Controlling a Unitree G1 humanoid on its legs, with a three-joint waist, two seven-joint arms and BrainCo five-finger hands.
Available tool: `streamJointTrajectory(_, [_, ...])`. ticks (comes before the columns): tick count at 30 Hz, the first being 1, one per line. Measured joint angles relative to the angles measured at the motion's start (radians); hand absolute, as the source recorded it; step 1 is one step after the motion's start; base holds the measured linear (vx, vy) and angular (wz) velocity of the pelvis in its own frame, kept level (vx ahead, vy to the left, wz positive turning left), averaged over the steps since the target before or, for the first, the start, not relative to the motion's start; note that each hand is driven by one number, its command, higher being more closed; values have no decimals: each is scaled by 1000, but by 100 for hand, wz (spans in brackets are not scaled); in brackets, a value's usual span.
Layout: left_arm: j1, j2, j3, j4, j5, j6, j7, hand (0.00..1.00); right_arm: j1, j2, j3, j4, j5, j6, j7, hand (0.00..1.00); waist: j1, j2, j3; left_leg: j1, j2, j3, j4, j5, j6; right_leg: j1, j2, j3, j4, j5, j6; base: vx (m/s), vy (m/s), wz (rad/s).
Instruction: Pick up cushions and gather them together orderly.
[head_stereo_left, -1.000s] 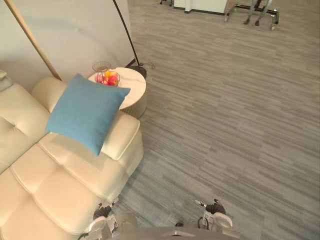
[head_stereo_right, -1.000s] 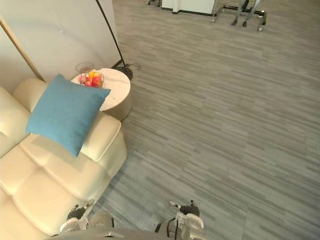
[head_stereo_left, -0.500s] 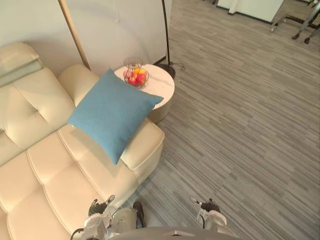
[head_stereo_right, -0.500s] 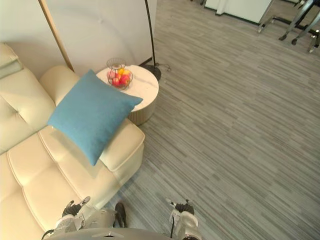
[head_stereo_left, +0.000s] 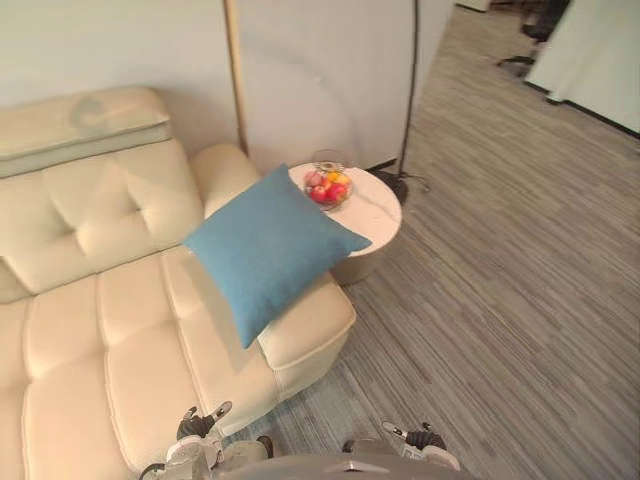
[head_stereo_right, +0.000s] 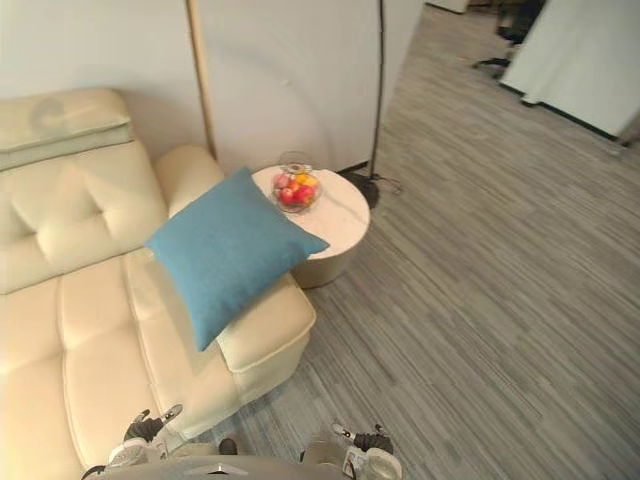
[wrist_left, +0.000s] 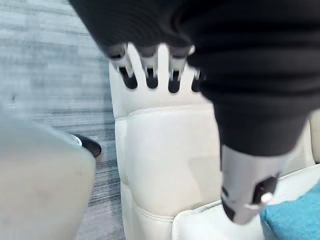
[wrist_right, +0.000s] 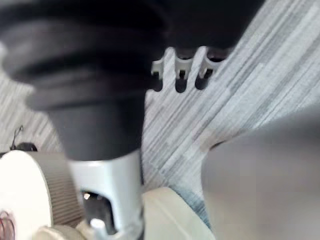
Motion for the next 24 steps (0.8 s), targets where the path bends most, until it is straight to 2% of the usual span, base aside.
streamJointTrajectory(1, [1,-4,8,0,0,0,1,0,0,-5,-3,0,0,0,0,0,1,-1,4,-2,3,-12,5,-2,-7,2,-1,-27,11,-9,1,180,-300,115])
streamJointTrajectory(2, [2,-21,32,-6,-3,-1,4,0,-1,-11,-11,-2,-2,-1,0,0,4,26,1,-3,29,-28,12,-2,-27,13,0,-93,18,-31,-8,191,-282,110])
streamJointTrajectory(4, [8,-41,56,-13,-5,-1,5,0,-6,-25,-10,-1,-2,-1,0,0,-2,49,8,-25,69,-21,31,6,-45,43,7,-177,16,-39,-20,201,-266,108])
streamJointTrajectory(7, [7,-49,85,-20,-27,-2,4,0,-20,-24,-10,-1,-2,-1,0,0,8,52,12,-53,120,35,37,19,-83,78,31,-264,-10,-42,-25,175,-176,72])
streamJointTrajectory(12, [5,-43,68,-19,-29,-6,0,0,-44,-11,-10,-4,-2,-4,-1,0,13,45,14,-41,112,154,11,50,-69,115,15,-265,-58,-38,-22,87,5,12])
streamJointTrajectory(14, [3,-19,22,-19,-27,-8,-1,0,-49,9,-11,-11,-2,-3,-2,0,9,27,19,-9,92,163,-106,125,-69,113,12,-269,-105,-8,-20,2,25,11])
streamJointTrajectory(15, [3,-17,16,-18,-27,-8,-1,0,-49,8,-12,-17,-2,-3,-2,0,8,26,19,-5,90,163,-123,136,-68,114,13,-270,-111,-3,-20,-36,11,10])
streamJointTrajectory(19, [4,-11,-21,-20,-18,-7,-1,0,-25,7,-2,-185,-3,-2,-15,0,3,27,20,40,85,163,-232,206,-66,115,21,-270,-131,18,-23,-88,4,1])
streamJointTrajectory(24, [12,8,-97,-57,-17,-7,-2,0,-1,-15,4,-410,-47,-16,-44,0,-2,29,16,54,89,164,-290,229,-57,113,36,-266,-152,25,-21,-129,21,2])
